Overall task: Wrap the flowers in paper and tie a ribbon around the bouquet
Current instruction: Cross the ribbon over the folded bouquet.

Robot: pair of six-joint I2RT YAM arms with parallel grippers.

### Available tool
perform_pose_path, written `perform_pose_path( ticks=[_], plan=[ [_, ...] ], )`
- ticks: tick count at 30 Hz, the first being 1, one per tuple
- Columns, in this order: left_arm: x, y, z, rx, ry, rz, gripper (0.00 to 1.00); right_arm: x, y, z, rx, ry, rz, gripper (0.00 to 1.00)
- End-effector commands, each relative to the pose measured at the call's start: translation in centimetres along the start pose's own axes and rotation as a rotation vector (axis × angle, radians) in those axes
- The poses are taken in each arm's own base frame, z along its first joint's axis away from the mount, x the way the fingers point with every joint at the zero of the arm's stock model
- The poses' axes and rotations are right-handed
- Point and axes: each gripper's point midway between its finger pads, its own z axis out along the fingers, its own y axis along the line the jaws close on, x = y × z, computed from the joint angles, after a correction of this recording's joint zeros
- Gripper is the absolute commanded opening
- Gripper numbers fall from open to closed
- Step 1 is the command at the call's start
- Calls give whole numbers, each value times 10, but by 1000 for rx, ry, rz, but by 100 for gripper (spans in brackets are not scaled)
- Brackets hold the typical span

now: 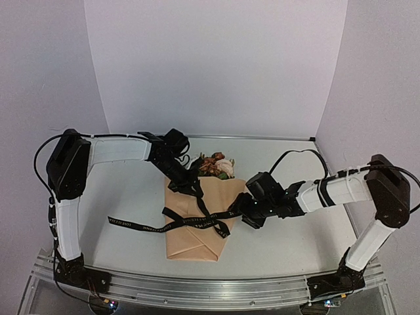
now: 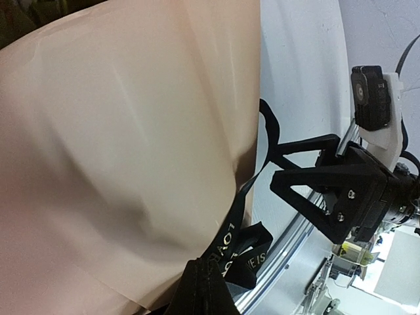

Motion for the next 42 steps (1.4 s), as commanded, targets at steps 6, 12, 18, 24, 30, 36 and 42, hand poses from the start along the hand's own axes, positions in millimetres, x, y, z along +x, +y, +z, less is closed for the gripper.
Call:
perform_pose_path(
  ticks=[6, 12, 18, 24, 30, 36, 42],
  plan=[
    [-3, -6, 15, -95, 74, 114, 0, -22, 15, -2, -38, -60, 52, 40],
    [-8, -11, 25, -100, 109, 150, 0, -27, 21, -3, -32, -70, 23, 12],
    [-6, -7, 28, -117, 141, 172, 1, -26, 11, -7, 4, -64, 35, 43],
    [-4, -7, 27, -121, 139, 175, 0, -21, 3, 2, 31, -46, 70, 64],
    [-4, -7, 28, -121, 140, 189, 0, -22, 4, 17, 48, -21, 98, 52],
    [-5, -6, 26, -136, 136, 207, 1, -27, 5, 11, 42, -40, 104, 24],
    [-6, -15, 30, -112, 156, 248, 1, -35, 12, -10, 30, -80, 60, 0]
  ],
)
